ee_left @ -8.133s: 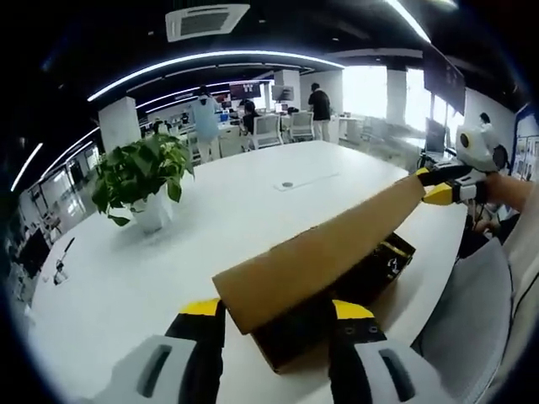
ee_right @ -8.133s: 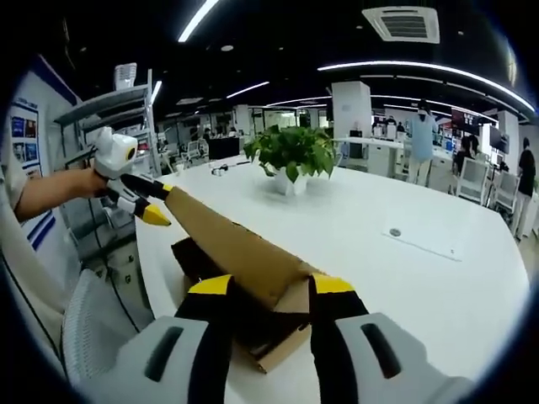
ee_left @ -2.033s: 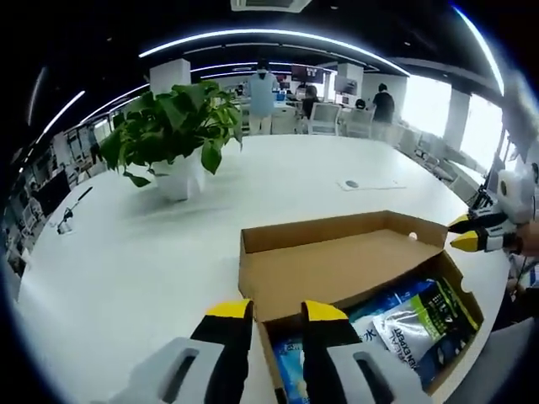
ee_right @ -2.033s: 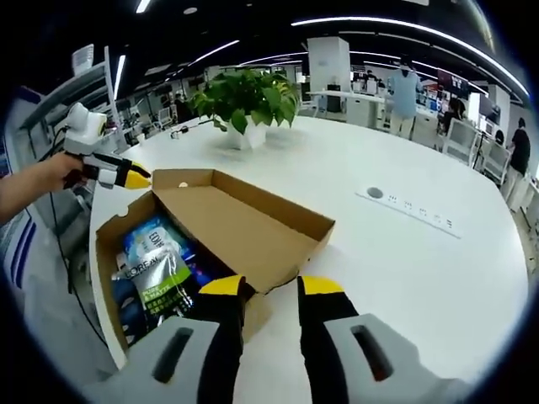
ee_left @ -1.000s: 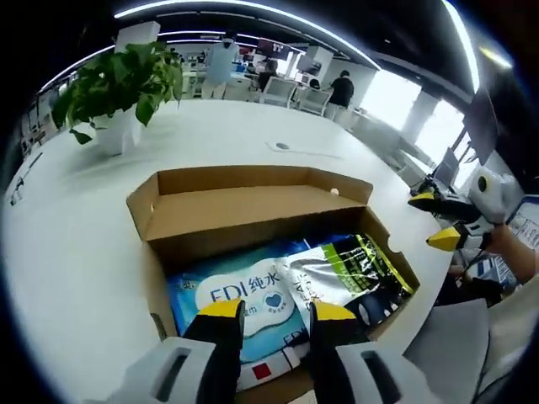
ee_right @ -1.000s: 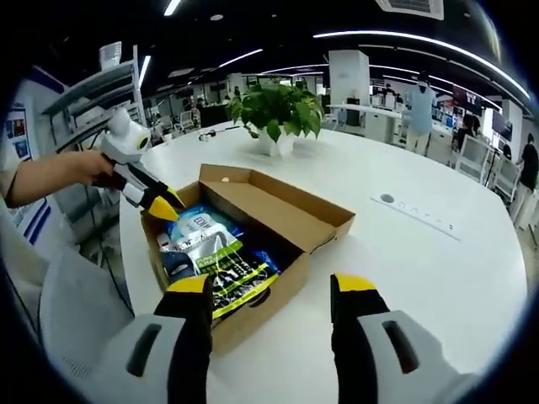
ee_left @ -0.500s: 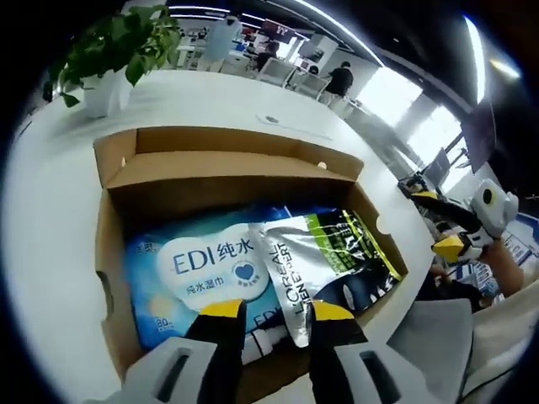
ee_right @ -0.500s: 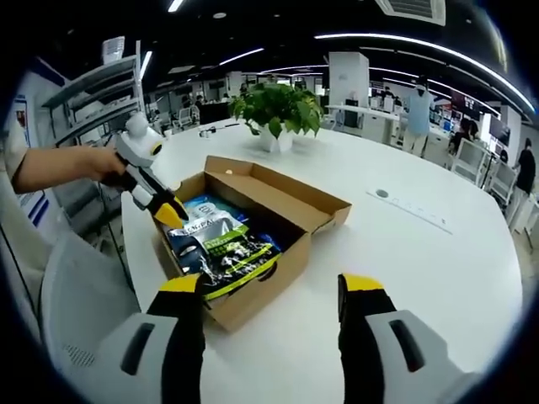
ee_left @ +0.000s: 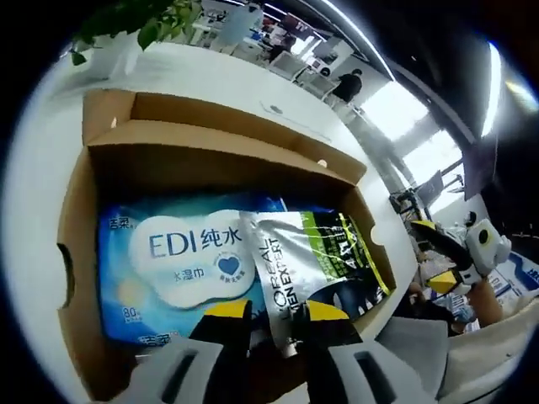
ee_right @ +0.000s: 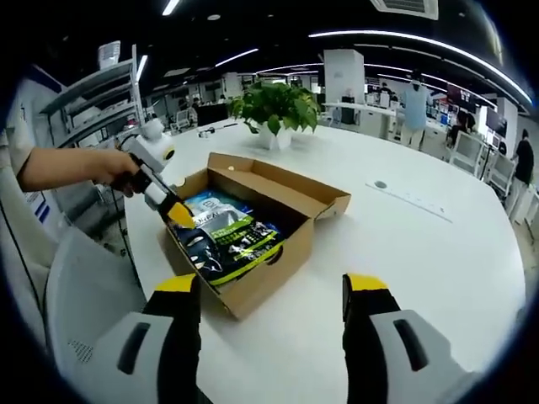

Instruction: Operate the shoe box by opening the lid, removing the specified soft item, and placing it in the target area until the item is outside and the box remains undamaged.

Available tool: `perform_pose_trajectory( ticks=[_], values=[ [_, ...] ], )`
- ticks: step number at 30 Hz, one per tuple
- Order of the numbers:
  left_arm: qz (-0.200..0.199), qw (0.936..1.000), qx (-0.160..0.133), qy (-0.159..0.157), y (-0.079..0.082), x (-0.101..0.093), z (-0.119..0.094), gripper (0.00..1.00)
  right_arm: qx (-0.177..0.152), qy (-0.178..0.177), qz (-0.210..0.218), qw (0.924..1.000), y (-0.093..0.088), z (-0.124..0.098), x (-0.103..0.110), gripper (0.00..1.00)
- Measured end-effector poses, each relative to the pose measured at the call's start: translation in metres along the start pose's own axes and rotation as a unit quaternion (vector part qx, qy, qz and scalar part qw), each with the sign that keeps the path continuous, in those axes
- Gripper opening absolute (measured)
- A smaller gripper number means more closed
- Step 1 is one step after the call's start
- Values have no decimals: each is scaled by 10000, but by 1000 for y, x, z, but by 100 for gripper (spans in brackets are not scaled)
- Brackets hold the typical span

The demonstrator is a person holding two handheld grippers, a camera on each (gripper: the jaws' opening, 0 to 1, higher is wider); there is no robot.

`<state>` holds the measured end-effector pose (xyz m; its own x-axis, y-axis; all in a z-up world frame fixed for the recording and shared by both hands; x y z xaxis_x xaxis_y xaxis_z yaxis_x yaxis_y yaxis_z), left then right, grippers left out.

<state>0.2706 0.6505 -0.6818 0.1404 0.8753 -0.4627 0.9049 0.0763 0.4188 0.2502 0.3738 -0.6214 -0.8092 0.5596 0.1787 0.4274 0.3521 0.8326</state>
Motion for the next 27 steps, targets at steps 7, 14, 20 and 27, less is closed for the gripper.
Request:
perform_pose_trajectory(
  ticks=[7, 14, 20, 27],
  values=[
    [-86, 9998, -61, -184, -2, -3, 0, 12, -66, 94, 166, 9998, 0, 3, 3, 63],
    [-166, 9995, -164, -235, 1, -5, -2, 1, -106, 251, 234, 9994, 3, 13, 10, 62],
    [-234, 9989, -277, -301, 2, -6, -7, 0, -87, 391, 225, 9989, 4, 22, 16, 58],
    [-256, 9985, -422, -242, 4, 0, -15, 0, -105, 551, 289, 9980, 7, 32, 20, 57]
  ],
)
Point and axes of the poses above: the point that each gripper's makers call its tool centre point, and the gripper's own axes: z roughly forward along the fingers, x roughly to its left, y roughly out of its top, the point moved 7 cm from there along -z, roughly backward along the fingers, and after that the axes turned 11 degrees about y, right-handed, at the moved point
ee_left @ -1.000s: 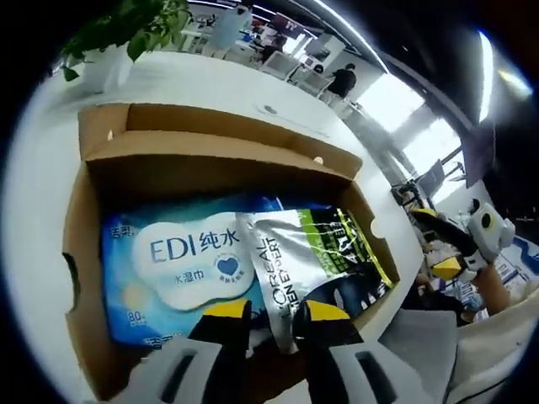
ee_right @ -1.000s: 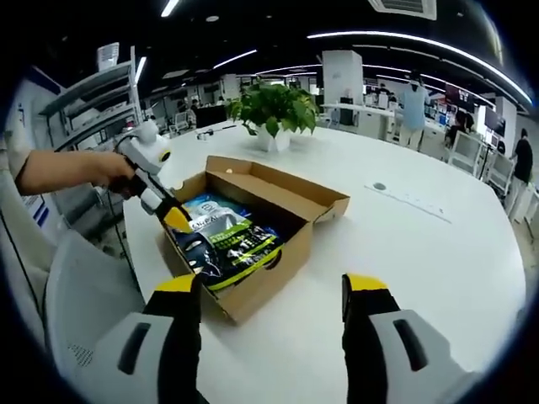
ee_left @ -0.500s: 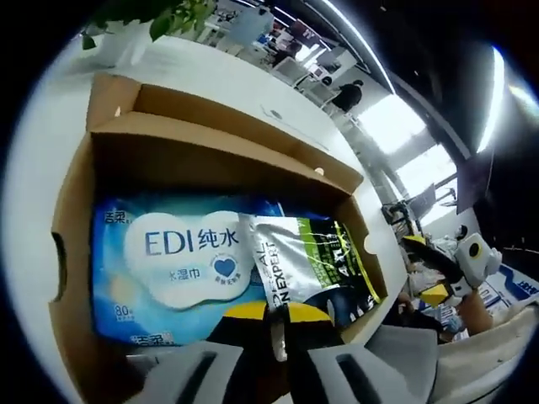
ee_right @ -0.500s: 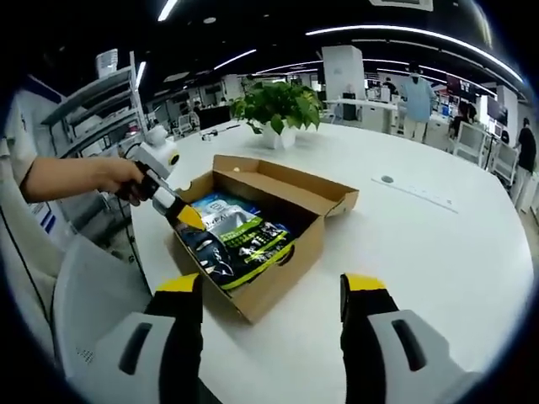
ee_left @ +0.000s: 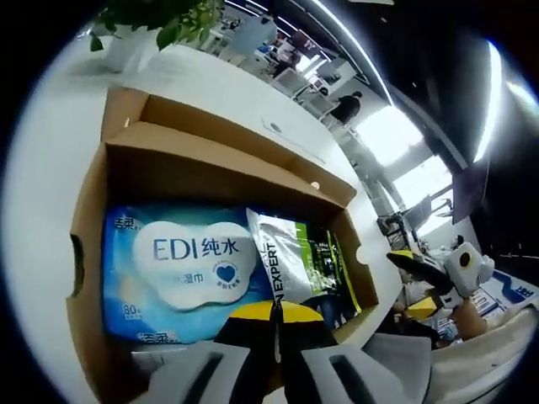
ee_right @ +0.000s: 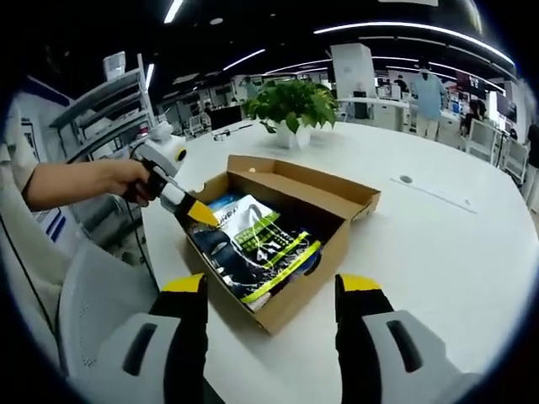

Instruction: Operate the shoe box by opening the lid, removing the specified soft item, and placing it in the target area until the item is outside and the box remains undamaged.

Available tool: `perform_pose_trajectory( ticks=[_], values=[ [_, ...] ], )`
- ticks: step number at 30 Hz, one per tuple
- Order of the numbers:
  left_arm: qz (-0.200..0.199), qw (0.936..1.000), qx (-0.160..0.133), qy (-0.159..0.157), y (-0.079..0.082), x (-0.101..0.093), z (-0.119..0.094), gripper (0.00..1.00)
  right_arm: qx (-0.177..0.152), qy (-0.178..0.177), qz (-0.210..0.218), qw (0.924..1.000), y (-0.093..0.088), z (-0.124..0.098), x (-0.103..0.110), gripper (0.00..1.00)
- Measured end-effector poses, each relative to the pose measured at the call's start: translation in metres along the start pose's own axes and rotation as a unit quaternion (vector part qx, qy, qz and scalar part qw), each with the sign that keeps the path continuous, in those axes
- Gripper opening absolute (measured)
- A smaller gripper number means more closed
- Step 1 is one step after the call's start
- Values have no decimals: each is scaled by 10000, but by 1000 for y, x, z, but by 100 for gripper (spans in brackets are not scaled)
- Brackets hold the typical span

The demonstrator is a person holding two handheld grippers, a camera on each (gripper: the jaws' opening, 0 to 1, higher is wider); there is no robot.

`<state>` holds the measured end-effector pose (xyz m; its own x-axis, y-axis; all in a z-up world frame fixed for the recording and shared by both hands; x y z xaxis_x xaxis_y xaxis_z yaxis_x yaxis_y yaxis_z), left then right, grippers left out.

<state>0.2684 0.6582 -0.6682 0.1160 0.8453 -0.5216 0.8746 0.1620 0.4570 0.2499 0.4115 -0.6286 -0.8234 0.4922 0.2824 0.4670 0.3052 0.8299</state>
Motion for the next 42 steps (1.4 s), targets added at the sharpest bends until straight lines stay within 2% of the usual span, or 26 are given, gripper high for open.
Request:
perform_pose_trajectory(
  ticks=[12, 17, 28, 35, 42],
  values=[
    [-52, 9996, -234, 119, 1, 11, -14, 0, 39, 408, 228, 9989, 7, 32, 8, 49],
    [-92, 9993, -322, 154, 2, 15, -18, 0, 90, 438, 250, 9987, 11, 44, 5, 46],
    [-205, 9980, -570, 196, 5, 21, -23, 0, 422, 549, 339, 9970, 17, 77, -7, 41],
    [-221, 9976, -624, 214, 4, 21, -24, 0, 713, 606, 402, 9948, 19, 95, -13, 38],
    [-203, 9971, -692, 246, 3, 22, -26, 0, 948, 525, 451, 9931, 20, 106, -19, 37]
  ],
)
Point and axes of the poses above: the point that each gripper's makers call its tool centre point, and the gripper's own axes: z roughly forward along the fingers, x roughly to its left, y roughly out of its top, the point moved 7 cm from there along -z, roughly backward along the fingers, and after that the axes turned 11 degrees about y, right-handed, at the moved point
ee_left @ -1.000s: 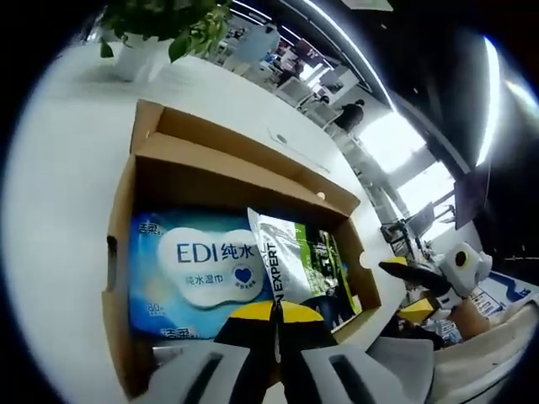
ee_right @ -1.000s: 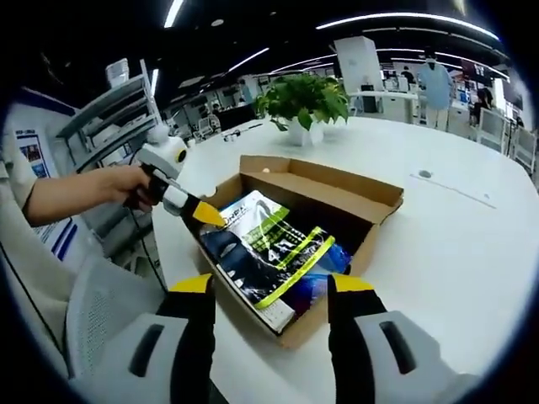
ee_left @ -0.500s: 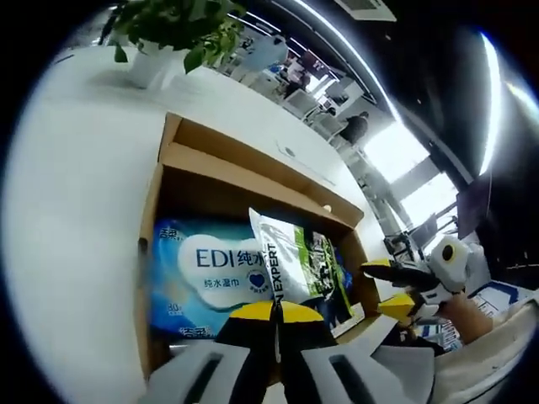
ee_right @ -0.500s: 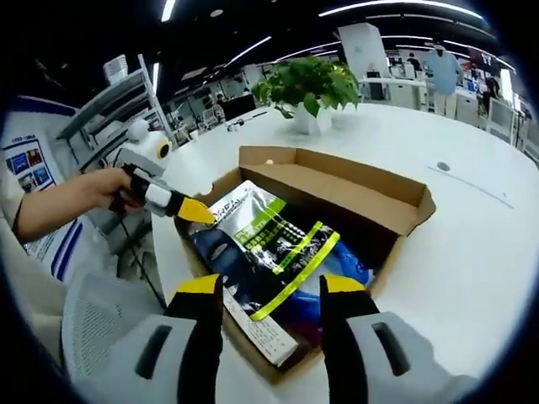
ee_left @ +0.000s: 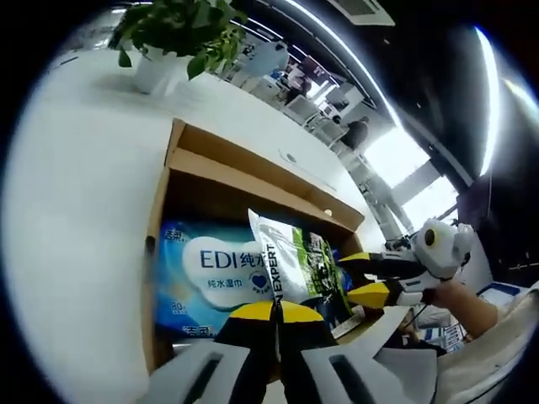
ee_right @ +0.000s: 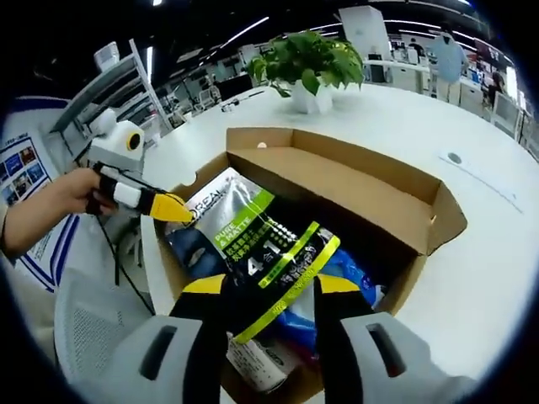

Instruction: Operate the shoe box by opening the lid, removing the specified soft item, and placing it in the target area until the item is outside and the box remains undamaged.

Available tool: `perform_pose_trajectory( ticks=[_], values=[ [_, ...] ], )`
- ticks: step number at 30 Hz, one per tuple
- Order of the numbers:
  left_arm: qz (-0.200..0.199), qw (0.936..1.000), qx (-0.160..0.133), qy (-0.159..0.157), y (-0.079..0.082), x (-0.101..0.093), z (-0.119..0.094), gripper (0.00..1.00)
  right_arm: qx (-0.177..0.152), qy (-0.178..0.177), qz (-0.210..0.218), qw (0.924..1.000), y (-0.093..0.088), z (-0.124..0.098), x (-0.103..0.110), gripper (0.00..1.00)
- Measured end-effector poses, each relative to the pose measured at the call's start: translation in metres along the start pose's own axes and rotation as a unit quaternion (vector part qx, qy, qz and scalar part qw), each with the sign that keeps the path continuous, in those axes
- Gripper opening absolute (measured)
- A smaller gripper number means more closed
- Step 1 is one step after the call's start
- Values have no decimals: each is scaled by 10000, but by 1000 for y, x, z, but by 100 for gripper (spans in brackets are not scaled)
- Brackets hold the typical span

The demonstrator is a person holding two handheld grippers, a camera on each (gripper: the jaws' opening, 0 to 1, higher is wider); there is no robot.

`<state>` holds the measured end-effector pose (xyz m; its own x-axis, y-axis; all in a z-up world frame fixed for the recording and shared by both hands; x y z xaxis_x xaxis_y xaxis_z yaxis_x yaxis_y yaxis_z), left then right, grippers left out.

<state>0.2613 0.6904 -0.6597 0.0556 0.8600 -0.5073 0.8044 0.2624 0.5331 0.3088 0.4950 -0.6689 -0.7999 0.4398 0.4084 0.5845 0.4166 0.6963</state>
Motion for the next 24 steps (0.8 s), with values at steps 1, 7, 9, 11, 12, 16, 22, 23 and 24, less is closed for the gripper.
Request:
perform_pose_trajectory(
  ticks=[1, 7, 9, 11, 12, 16, 22, 23, 24],
  values=[
    [24, 10000, -12, -5, 0, 0, 0, 0, 19, 5, -2, 10000, 0, 1, -1, 37],
    [41, 10000, -85, 5, 0, 2, -2, 0, 139, 21, 62, 9999, -4, 2, -2, 36],
    [92, 9999, -92, 10, -1, 2, -2, 0, 146, 3, 80, 9999, -5, 2, -4, 36],
    [111, 9999, -93, 2, -1, 2, -2, 0, 130, 53, 121, 9998, -4, 3, -3, 36],
    [155, 9998, -116, -20, 0, 2, -2, 0, 118, 103, 153, 9998, -3, 3, -2, 36],
    [359, 9992, -162, -91, 1, 1, -3, 0, 47, 246, 300, 9992, -2, 7, -2, 40],
    [498, 9985, -196, -151, 1, 1, -4, 0, 43, 277, 429, 9987, -2, 10, -2, 43],
    [559, 9981, -209, -159, 2, 0, -4, 0, 65, 284, 445, 9986, -3, 11, -2, 42],
    [611, 9977, -222, -172, 1, -1, -5, 0, 72, 323, 466, 9984, -4, 11, -2, 41]
  ],
)
Point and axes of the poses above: the point that each gripper's makers call its tool centre point, and the gripper's own axes: z roughly forward along the fingers, x roughly to its left, y roughly out of its top, the point moved 7 cm from there along -z, roughly backward along the fingers, and after that the axes turned 11 degrees about y, right-handed, at the moved point
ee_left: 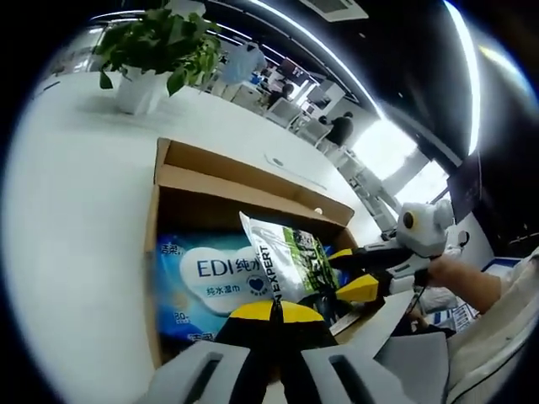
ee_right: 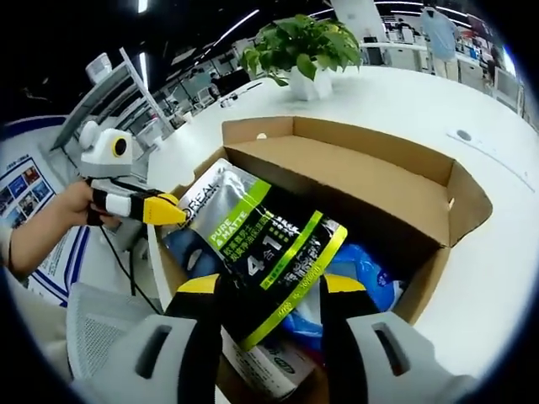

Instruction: Operate the shoe box by opening the lid, removing the specified soft item, and placing it in the target area until the item is outside and the box remains undamaged.

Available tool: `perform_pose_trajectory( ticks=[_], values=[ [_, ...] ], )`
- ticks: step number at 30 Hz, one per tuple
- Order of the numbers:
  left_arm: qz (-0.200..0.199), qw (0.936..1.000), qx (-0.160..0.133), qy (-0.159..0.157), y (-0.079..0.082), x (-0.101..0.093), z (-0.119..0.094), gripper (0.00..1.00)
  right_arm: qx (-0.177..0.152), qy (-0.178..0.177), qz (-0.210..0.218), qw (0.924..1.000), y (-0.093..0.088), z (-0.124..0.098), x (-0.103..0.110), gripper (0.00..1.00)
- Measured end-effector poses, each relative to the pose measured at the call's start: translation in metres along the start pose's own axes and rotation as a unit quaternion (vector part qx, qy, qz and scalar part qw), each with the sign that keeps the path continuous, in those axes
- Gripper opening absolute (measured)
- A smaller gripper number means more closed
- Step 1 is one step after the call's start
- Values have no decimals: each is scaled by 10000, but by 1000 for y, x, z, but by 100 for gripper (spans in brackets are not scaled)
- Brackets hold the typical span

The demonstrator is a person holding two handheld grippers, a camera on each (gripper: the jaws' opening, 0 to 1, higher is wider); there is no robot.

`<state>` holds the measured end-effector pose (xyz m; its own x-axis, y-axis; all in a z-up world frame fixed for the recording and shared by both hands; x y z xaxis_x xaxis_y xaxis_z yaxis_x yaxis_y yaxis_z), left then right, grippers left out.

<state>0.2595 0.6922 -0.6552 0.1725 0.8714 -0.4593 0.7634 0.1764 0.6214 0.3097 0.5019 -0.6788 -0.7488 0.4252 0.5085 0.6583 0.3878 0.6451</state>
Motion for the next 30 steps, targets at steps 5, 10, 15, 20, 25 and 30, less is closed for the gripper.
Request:
perform_pose_trajectory(
  ticks=[5, 10, 15, 20, 25, 30],
  values=[
    [-1, 10000, 31, 30, -1, 1, 0, 0, -46, -6, 66, 10000, -1, -1, 0, 38],
    [-18, 9999, 70, 84, -3, 3, 0, 0, -159, -27, 86, 9998, -3, -5, 2, 32],
    [-56, 9999, 93, 111, -5, 3, -1, 0, -188, -112, 16, 9998, -6, -7, 3, 27],
    [-95, 9998, 88, 120, -5, 2, -1, 0, -258, -270, -217, 9991, -6, -12, 2, 11],
    [-124, 9999, 85, 81, -5, 0, 1, 0, -343, -351, -293, 9984, -3, -15, 3, 3],
    [-127, 9999, 76, 66, -4, -3, 1, 0, -368, -386, -364, 9979, -4, -20, 6, 2]
  ],
)
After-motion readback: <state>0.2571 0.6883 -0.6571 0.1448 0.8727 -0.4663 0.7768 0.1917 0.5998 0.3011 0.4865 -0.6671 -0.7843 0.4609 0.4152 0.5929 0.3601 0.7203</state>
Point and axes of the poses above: the point that each gripper's makers call its tool centre point, and the gripper's own axes: z roughly forward along the fingers, x roughly to its left, y roughly out of its top, the point moved 7 cm from there along -z, roughly backward along the fingers, and after that the axes turned 11 degrees about y, right-handed, at the moved point
